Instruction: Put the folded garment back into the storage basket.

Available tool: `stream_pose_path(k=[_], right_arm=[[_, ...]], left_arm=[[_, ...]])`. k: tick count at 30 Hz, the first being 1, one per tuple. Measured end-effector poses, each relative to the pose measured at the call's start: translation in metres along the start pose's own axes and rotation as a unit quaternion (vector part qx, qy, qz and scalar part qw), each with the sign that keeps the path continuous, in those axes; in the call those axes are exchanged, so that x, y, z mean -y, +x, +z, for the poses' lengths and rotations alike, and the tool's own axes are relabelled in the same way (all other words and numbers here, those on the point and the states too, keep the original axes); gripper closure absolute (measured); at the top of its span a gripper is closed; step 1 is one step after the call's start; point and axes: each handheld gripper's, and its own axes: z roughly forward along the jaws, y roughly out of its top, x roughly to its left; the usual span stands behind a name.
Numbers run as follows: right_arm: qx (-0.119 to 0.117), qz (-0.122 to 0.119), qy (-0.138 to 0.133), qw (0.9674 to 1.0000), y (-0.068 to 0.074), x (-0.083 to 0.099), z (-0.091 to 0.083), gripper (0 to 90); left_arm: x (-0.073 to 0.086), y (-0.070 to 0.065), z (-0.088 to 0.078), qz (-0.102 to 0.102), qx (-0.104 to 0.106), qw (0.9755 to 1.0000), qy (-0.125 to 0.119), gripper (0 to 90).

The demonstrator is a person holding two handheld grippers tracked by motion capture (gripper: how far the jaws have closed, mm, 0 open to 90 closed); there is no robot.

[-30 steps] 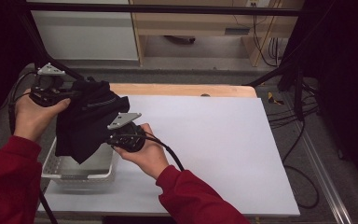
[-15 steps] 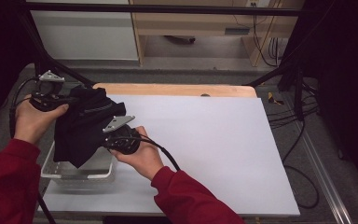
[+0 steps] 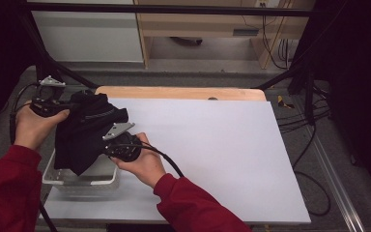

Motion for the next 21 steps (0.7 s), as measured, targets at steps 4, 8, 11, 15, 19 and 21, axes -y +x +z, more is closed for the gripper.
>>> stream_pose_path(k=[4,8,11,15,19,21], right_arm=[[-0.005,-0.002,0.001,1.0,-0.0002,0.0008,0.0031,73.3],[-0.008,0.001,-0.005,1.0,-0.002,-0.0001,0.0043,73.3],[-0.008,0.0,-0.004,1.0,-0.002,-0.0005,0.0059,73.3],[-0.014,-0.004,-0.003,0.9999,-0.0007,-0.0009,0.0077,73.3],[-0.018,-0.006,-0.002,0.9998,0.0,-0.0005,0.0091,73.2],[-0.02,-0.005,-0.001,0.9998,0.0001,-0.0002,0.0099,73.1]], left_arm=[[0.0023,0.0013,0.0028,-0.001,-0.004,1.0,0.003,76.8],[0.0037,0.0045,0.003,-0.006,-0.011,0.9999,0.003,76.8],[0.0043,0.0056,0.0034,-0.006,-0.013,0.9999,0.006,76.9],[0.0055,0.0062,0.0038,-0.005,-0.018,0.9997,0.013,76.9],[0.0065,0.0069,0.0043,-0.004,-0.017,0.9997,0.018,76.9],[0.0068,0.0073,0.0049,-0.002,-0.018,0.9996,0.023,76.9]])
